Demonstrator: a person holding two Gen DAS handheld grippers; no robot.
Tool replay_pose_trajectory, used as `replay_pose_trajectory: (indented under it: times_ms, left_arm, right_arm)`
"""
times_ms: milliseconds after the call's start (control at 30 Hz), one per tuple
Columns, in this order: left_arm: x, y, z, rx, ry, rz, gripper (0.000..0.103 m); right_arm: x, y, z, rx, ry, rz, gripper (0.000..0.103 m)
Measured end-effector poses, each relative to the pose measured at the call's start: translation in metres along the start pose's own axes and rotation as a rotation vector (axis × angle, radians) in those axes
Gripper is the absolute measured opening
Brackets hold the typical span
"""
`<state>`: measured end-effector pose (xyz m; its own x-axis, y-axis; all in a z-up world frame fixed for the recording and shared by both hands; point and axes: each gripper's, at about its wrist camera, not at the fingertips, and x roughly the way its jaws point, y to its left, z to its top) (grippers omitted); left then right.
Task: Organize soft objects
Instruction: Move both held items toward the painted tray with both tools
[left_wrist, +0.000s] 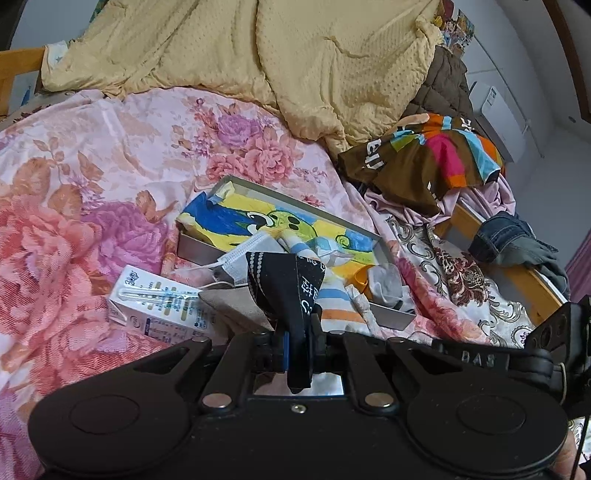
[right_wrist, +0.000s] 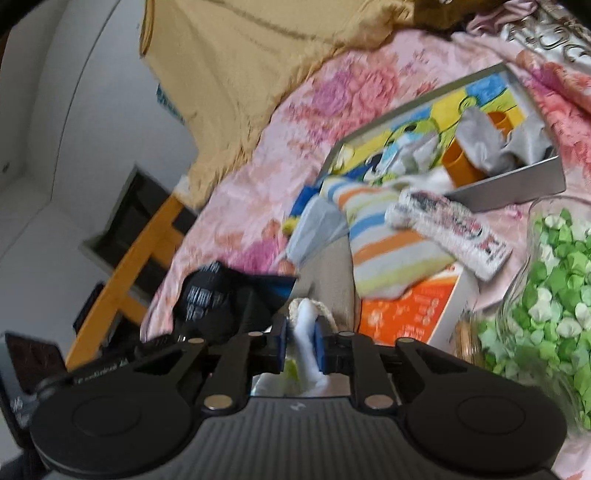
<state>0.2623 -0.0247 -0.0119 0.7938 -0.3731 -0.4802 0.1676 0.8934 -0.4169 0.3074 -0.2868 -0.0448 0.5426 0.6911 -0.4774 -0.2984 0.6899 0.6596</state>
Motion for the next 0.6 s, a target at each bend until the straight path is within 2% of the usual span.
replay_pose_trajectory:
  times_ms: [33, 67, 167, 200, 233, 300, 333, 467, 600]
  left_arm:
    - [0.002, 0.001, -0.001, -0.002, 0.004, 0.000, 0.009]
    - [0.002, 0.001, -0.001, -0.003, 0.005, 0.001, 0.009]
    - [0.002, 0.002, -0.003, -0.005, 0.009, 0.005, 0.009]
    - [0.002, 0.002, -0.003, -0.006, 0.009, 0.006, 0.009]
    - [0.002, 0.002, -0.003, -0.008, 0.010, 0.007, 0.009]
    - [0.001, 0.002, -0.003, -0.007, 0.009, 0.006, 0.009]
    - [0.000, 0.001, -0.003, -0.005, 0.007, 0.006, 0.009]
    - [-0.004, -0.004, -0.001, 0.002, -0.002, 0.002, 0.009]
    - [-0.009, -0.011, 0.002, 0.013, -0.013, -0.002, 0.009]
  right_arm:
    - [-0.001, 0.002, 0.000, -0.019, 0.020, -0.005, 0.024]
    - [-0.002, 0.004, 0.001, -0.037, 0.046, -0.012, 0.032]
    - [-0.008, 0.012, -0.001, -0.121, 0.107, -0.040, 0.047]
    - [-0.009, 0.016, -0.002, -0.157, 0.125, -0.061, 0.049]
    - [-0.010, 0.019, -0.004, -0.188, 0.138, -0.084, 0.048]
    - [-0.011, 0.024, -0.008, -0.238, 0.167, -0.115, 0.031]
    - [-0.011, 0.026, -0.010, -0.250, 0.178, -0.119, 0.019]
    - [-0.014, 0.033, -0.016, -0.273, 0.182, -0.111, 0.015]
    - [-0.026, 0.031, -0.013, -0.204, 0.135, -0.036, 0.015]
